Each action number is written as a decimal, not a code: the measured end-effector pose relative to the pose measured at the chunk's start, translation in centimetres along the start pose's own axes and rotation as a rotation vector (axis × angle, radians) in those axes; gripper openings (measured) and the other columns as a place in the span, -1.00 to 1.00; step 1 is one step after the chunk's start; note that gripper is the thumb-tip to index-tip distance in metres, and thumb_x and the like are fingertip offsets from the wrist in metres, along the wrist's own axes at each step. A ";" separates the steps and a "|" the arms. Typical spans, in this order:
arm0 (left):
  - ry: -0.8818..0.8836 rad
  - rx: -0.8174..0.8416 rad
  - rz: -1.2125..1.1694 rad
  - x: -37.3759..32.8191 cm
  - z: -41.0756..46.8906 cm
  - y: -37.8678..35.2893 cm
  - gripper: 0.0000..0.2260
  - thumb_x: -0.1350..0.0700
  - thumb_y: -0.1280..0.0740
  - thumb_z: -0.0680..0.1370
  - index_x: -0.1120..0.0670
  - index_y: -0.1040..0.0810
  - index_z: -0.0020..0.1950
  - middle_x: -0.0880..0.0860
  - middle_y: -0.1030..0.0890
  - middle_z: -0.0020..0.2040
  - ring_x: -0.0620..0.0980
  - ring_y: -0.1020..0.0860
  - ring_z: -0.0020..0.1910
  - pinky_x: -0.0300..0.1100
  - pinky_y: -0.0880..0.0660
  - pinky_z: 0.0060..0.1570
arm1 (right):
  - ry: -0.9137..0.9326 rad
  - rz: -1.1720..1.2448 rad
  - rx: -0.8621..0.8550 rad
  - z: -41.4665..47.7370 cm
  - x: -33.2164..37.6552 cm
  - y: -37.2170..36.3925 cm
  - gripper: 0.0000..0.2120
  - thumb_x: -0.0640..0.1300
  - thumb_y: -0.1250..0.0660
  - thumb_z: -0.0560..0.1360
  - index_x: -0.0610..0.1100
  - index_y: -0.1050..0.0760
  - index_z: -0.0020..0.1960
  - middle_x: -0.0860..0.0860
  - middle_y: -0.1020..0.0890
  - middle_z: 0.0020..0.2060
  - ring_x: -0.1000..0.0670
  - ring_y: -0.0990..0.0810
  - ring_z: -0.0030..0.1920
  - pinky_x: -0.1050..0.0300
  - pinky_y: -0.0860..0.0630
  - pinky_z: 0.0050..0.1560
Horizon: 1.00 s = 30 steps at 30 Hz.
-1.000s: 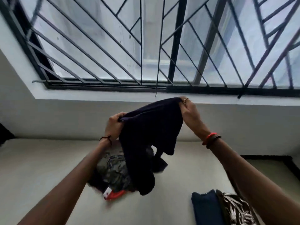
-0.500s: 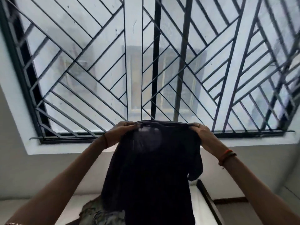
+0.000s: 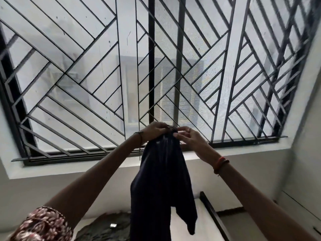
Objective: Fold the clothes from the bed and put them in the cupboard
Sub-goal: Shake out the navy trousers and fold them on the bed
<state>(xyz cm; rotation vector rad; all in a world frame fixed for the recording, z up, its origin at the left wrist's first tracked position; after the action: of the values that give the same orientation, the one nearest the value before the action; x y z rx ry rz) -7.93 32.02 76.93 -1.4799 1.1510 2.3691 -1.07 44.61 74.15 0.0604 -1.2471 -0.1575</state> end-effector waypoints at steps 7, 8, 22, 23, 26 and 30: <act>-0.044 0.035 0.143 0.4 -0.1 -1.3 -0.89 0.19 -0.24 0.59 0.20 -0.52 0.04 0.04 -0.49 -0.23 -0.12 -0.42 -0.27 -0.39 -0.35 -0.33 | 0.064 -0.168 -0.090 0.8 0.6 0.8 -0.87 -0.35 -0.38 0.45 -0.15 -0.52 -0.17 -0.01 -0.60 -0.31 0.20 -0.56 -0.34 0.38 -0.47 -0.29; -0.056 0.039 0.176 0.7 -0.2 -1.3 -0.90 0.20 -0.25 0.59 0.20 -0.52 0.05 0.04 -0.50 -0.21 -0.13 -0.43 -0.27 -0.40 -0.34 -0.33 | 0.077 -0.192 -0.099 0.8 0.8 0.9 -0.87 -0.35 -0.38 0.46 -0.16 -0.52 -0.17 -0.03 -0.59 -0.30 0.20 -0.55 -0.33 0.38 -0.46 -0.28; -0.036 0.023 0.236 5.9 -1.2 -2.1 -0.93 0.08 -0.35 0.54 0.02 -0.49 -0.11 -0.10 -0.49 -0.32 -0.25 -0.43 -0.37 -0.44 -0.32 -0.35 | 0.078 -0.301 -0.333 0.1 1.9 6.7 -0.92 -0.27 -0.33 0.51 -0.14 -0.52 -0.14 -0.10 -0.57 -0.27 0.10 -0.51 -0.32 0.31 -0.43 -0.29; -0.039 0.029 0.181 5.6 -1.2 -2.1 -0.92 0.08 -0.38 0.52 0.03 -0.52 -0.13 -0.07 -0.51 -0.31 -0.26 -0.44 -0.39 -0.43 -0.34 -0.35 | 0.073 -0.284 -0.353 0.0 2.0 7.2 -0.89 -0.27 -0.33 0.52 -0.12 -0.51 -0.16 -0.08 -0.56 -0.31 0.13 -0.50 -0.37 0.29 -0.42 -0.31; -0.026 0.086 -0.063 4.5 -1.5 -1.9 -0.81 0.14 -0.45 0.45 0.22 -0.61 -0.01 0.09 -0.61 -0.16 -0.10 -0.56 -0.20 -0.29 -0.50 -0.22 | 0.060 -0.276 -0.405 -0.4 2.3 8.7 -0.85 -0.28 -0.33 0.52 -0.08 -0.51 -0.19 -0.03 -0.53 -0.37 0.19 -0.47 -0.43 0.32 -0.38 -0.34; 0.012 0.113 -0.214 2.6 -1.3 -0.8 -0.58 0.04 -0.42 0.41 0.32 -0.57 0.13 0.21 -0.62 -0.05 0.06 -0.57 -0.16 -0.20 -0.53 -0.22 | 0.063 -0.351 -0.413 -0.7 3.5 10.4 -0.92 -0.29 -0.36 0.49 -0.15 -0.54 -0.15 -0.04 -0.55 -0.32 0.29 -0.48 -0.42 0.46 -0.37 -0.34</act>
<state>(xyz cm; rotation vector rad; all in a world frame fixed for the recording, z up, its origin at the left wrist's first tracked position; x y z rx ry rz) -7.95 30.98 74.10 -1.4991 1.0507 2.1223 1.54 54.33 78.56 -0.0736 -1.1120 -0.7084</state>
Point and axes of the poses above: each hand's wrist, its own z-axis towards the middle knuckle, its own y-axis out of the back of the hand, x = y × z, the point moved 7 cm from there along z, towards the middle knuckle
